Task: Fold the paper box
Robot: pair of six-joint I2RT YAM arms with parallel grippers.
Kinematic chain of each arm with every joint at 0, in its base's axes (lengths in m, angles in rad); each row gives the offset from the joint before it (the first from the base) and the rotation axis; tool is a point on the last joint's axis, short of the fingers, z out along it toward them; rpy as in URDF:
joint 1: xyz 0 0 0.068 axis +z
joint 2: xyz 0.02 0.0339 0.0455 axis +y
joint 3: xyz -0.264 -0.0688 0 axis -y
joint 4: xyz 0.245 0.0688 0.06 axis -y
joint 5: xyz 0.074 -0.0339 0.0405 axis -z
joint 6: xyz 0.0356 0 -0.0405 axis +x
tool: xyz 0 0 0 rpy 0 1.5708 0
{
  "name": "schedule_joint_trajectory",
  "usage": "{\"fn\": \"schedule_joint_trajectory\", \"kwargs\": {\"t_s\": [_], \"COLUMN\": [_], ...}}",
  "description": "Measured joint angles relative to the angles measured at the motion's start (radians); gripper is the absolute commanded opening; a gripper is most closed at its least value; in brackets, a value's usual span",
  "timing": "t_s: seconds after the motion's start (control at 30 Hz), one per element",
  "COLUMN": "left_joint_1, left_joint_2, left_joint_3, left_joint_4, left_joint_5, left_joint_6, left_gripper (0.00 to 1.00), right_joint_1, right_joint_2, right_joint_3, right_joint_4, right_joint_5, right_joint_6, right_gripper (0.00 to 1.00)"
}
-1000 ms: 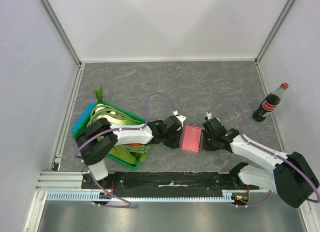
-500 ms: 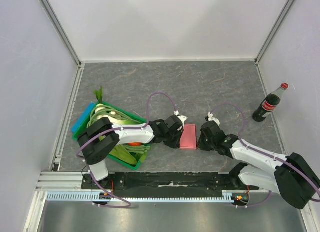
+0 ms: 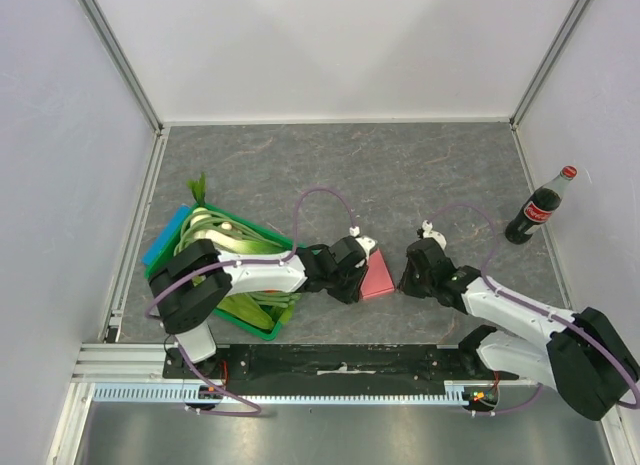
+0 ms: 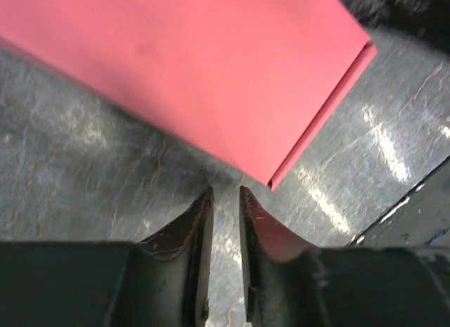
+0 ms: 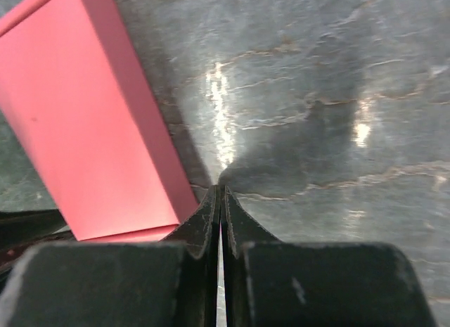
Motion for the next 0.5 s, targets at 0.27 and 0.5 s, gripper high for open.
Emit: {"fn": "schedule_joint_trajectory", "kwargs": {"t_s": [0.27, 0.5], "left_joint_1": [0.052, 0.212], "left_joint_2": [-0.123, -0.086], "left_joint_3": [-0.032, 0.04], "left_joint_4": [-0.082, -0.113], "left_joint_5": [-0.026, -0.027], "left_joint_6": [0.064, 0.105], "left_gripper": [0.2, 0.09], "right_joint_1": [-0.106, -0.132], "right_joint_2": [0.134, 0.327], "right_joint_3": [0.195, 0.335], "right_joint_4": [-0.151, -0.129], "right_joint_5": [-0.034, -0.065], "right_joint_6": [-0.205, -0.363], "right_gripper": [0.13, 0.0]}}
